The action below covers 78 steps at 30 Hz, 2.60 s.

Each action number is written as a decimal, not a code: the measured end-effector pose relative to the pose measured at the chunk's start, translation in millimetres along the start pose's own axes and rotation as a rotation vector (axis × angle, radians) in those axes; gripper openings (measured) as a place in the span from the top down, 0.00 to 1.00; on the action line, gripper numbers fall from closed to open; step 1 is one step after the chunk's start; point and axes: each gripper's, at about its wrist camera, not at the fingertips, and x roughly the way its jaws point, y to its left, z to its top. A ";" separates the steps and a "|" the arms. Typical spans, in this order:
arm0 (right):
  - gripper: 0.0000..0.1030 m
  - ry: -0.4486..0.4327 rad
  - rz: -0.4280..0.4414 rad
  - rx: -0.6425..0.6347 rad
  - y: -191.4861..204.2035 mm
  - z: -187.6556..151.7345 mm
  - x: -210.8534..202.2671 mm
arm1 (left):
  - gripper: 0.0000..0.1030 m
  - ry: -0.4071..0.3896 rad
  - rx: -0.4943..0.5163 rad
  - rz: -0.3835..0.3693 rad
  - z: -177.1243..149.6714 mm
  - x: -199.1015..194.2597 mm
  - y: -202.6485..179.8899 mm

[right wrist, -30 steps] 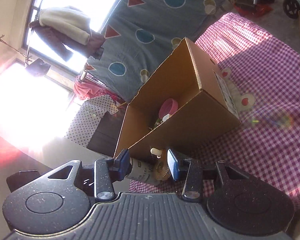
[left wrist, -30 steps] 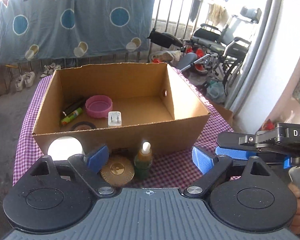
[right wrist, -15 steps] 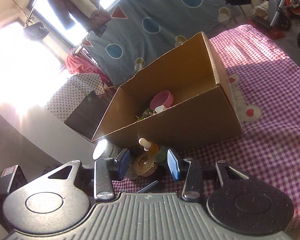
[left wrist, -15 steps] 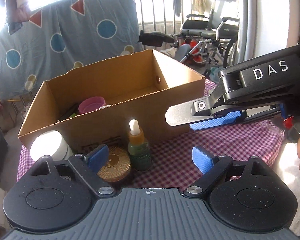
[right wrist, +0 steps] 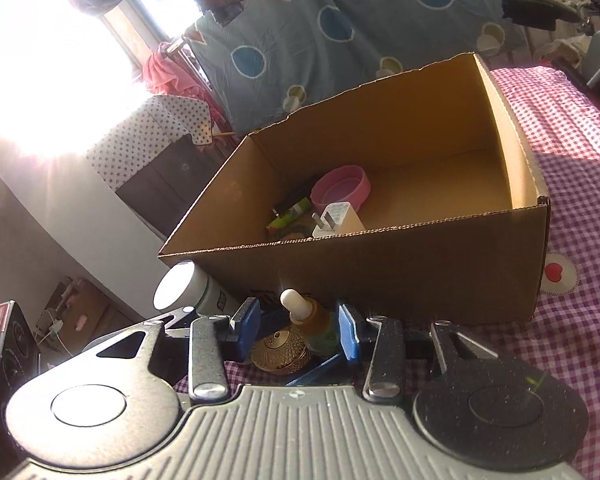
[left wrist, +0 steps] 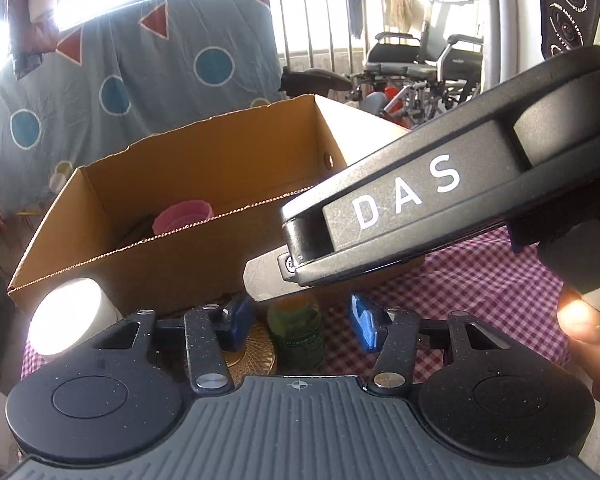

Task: Organize rigid objects
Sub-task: 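Close the right gripper around the green dropper bottle, then lift the dropper bottle with the right gripper over the box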

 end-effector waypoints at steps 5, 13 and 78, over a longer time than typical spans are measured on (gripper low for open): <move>0.65 0.008 0.006 -0.001 -3.3 1.8 8.8 | 0.69 0.013 -0.032 -0.002 -0.7 4.9 4.0; 0.74 -0.016 -0.003 0.022 -10.9 -3.6 -3.2 | 0.71 0.004 -0.089 -0.036 -2.7 1.6 0.9; 0.76 -0.100 -0.034 -0.197 36.4 22.2 -73.9 | 0.70 -0.112 0.003 -0.008 21.7 -41.5 -14.4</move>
